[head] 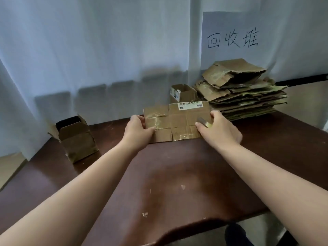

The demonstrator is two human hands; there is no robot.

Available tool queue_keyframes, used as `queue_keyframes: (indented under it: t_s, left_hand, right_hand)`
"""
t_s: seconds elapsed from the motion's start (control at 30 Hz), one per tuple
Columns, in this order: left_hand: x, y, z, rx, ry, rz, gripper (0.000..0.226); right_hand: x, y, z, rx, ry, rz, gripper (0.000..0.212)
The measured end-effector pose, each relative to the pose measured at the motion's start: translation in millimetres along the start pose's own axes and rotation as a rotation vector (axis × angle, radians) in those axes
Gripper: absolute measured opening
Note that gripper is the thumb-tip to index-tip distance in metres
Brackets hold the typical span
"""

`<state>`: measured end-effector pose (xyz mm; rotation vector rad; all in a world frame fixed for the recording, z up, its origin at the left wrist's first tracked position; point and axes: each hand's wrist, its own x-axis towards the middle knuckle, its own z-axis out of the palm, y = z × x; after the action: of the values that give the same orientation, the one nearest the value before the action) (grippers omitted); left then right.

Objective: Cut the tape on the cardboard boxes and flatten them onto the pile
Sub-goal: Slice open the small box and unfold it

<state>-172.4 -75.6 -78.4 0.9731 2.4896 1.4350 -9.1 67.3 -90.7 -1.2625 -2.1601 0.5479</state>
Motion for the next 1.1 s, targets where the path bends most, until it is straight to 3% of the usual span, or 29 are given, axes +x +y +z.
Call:
queue_keyframes:
  t_s: [0.27, 0.53, 0.67, 0.77, 0.93, 1.1]
  left_hand:
    - [48, 97, 51, -0.121, 0.038, 0.291, 0.061]
    - [126, 187, 126, -0.156, 0.003, 0.428, 0.046]
    - [157, 194, 159, -0.103, 0.0, 0.443, 0.043]
    - [170, 185, 187, -0.016, -0.107, 0.404, 0.04]
    - [175, 164, 221, 0.473, -0.215, 0.488, 0.059]
    - [173, 145, 231, 0.369, -0.368, 0.517, 0.047]
  right_hand:
    - [86, 18, -71, -0.03, 0.357, -0.055, 0.059]
    - [219, 45, -119, -0.083, 0.531, -0.079, 0.061]
    - [260, 63, -109, -0.099, 0.469, -0.076, 0.063]
    - [275, 77, -97, -0.209, 0.37, -0.068, 0.061]
    - [276, 99, -64, -0.365, 0.114, 0.015, 0.057]
    - [281, 115, -40, -0.37, 0.154, 0.006, 0.055]
